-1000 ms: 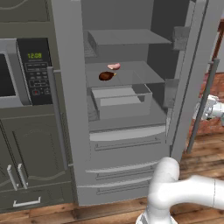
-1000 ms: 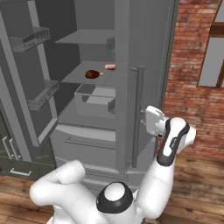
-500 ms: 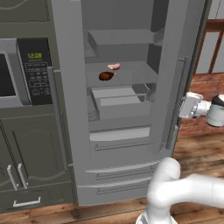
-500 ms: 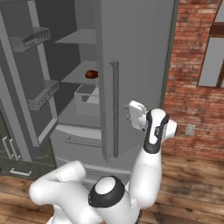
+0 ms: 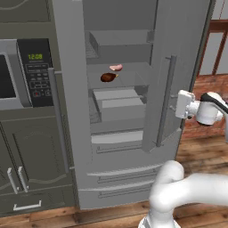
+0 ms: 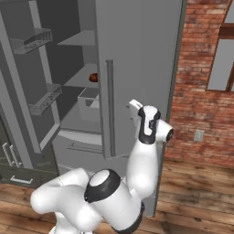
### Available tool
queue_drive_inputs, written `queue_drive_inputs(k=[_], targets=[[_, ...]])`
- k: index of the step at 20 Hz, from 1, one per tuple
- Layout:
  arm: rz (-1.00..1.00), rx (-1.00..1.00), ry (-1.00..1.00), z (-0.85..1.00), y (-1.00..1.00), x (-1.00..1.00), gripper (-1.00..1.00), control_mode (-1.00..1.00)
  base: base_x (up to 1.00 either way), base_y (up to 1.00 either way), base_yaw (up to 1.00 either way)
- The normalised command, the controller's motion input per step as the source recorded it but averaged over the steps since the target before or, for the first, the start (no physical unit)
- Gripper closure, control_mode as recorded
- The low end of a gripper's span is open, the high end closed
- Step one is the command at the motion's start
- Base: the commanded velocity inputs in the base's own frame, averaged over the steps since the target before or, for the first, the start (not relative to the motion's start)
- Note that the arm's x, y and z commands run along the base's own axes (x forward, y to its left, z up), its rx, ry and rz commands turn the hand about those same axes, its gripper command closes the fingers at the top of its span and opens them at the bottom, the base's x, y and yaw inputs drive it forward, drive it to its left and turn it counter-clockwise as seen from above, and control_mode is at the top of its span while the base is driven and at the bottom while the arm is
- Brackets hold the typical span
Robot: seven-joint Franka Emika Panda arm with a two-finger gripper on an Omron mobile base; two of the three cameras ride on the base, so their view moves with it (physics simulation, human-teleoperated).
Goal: Place the steak on the counter behind the older steak on the same shelf of the fridge to maintain FIFO order. Close the fridge door when finished.
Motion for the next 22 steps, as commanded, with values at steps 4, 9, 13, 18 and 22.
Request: queue_drive_inputs(k=[4, 9, 13, 18, 22], targets=[[-0.33, 0.00, 0.15, 0.00, 0.00, 0.43, -1.00, -1.00, 0.00, 0.00, 0.00], [-0.32, 0.00, 0.17, 0.00, 0.02, 0.62, -1.00, -1.00, 0.00, 0.00, 0.00], [-0.29, 0.00, 0.16, 0.00, 0.00, 0.64, -1.00, -1.00, 0.00, 0.00, 0.00], [-0.28, 0.00, 0.12, 0.00, 0.00, 0.31, -1.00, -1.00, 0.00, 0.00, 0.00], [-0.25, 0.00, 0.09, 0.00, 0.00, 0.12, -1.00, -1.00, 0.00, 0.00, 0.00]])
